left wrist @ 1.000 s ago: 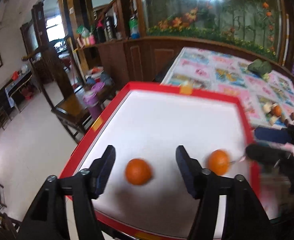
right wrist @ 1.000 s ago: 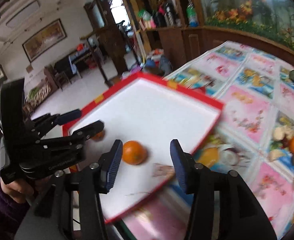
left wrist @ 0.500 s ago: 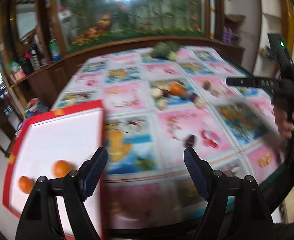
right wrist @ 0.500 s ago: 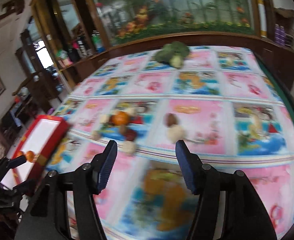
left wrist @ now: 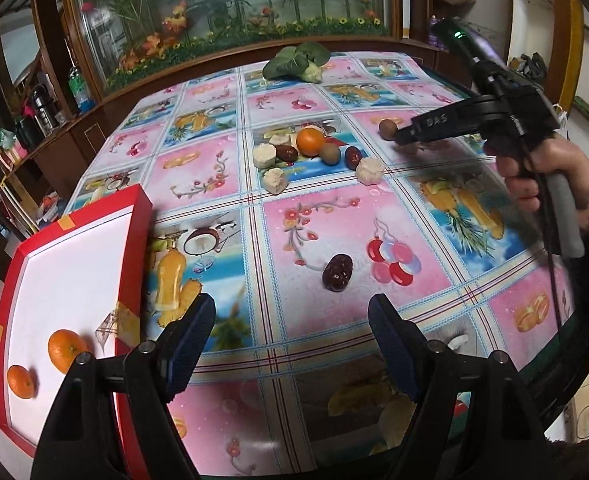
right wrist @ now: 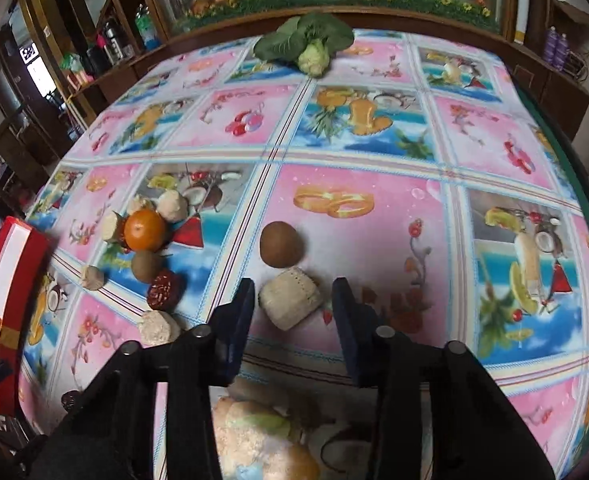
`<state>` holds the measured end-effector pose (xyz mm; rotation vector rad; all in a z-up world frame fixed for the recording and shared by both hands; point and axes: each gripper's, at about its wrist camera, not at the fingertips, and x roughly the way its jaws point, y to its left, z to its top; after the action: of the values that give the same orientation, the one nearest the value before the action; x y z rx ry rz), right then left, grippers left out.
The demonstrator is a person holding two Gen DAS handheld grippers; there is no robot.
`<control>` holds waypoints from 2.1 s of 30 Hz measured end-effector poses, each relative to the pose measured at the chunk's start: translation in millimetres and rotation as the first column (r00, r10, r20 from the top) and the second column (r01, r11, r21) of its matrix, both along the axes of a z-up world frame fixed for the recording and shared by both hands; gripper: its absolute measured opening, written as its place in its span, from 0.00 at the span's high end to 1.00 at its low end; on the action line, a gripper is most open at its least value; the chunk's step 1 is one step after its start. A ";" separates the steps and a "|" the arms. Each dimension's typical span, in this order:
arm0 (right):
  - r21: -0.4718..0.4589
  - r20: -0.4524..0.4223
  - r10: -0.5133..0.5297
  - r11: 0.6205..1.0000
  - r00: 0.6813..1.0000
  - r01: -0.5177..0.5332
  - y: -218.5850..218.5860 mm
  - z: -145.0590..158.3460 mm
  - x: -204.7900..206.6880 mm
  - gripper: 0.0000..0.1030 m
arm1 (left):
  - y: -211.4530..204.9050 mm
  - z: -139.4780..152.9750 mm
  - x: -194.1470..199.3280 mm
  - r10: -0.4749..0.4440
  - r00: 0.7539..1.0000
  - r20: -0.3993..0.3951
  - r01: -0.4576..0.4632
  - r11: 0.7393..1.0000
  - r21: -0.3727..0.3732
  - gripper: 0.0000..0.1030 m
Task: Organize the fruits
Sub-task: 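Move both open tools back over the fruit cluster, then grasp a white chunk with the right tool while the left tool grasps a dark red date, then carry the white chunk and date into the tray and release both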
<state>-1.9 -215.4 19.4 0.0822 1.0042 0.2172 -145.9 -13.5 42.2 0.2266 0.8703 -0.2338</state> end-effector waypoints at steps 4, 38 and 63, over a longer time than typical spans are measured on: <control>0.002 0.017 0.027 1.000 1.000 -0.027 -4.5 -1.1 -4.9 0.67 | -7.2 -3.2 9.3 -0.002 1.000 -0.012 0.002 1.000 0.012 0.23; 0.108 0.224 -0.025 0.994 0.974 0.001 -24.3 35.3 -22.0 0.67 | -35.5 -27.5 29.8 -0.112 0.990 -0.087 0.109 0.993 -0.042 0.82; 0.252 0.410 0.141 0.932 0.901 -0.261 94.1 65.1 -64.2 0.67 | 64.4 57.3 -4.4 0.213 0.950 0.230 -0.177 0.970 -0.166 0.83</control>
<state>-66.2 -121.3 84.5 0.2056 0.5765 0.5590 -150.3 50.9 99.5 0.0321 0.6206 -0.0796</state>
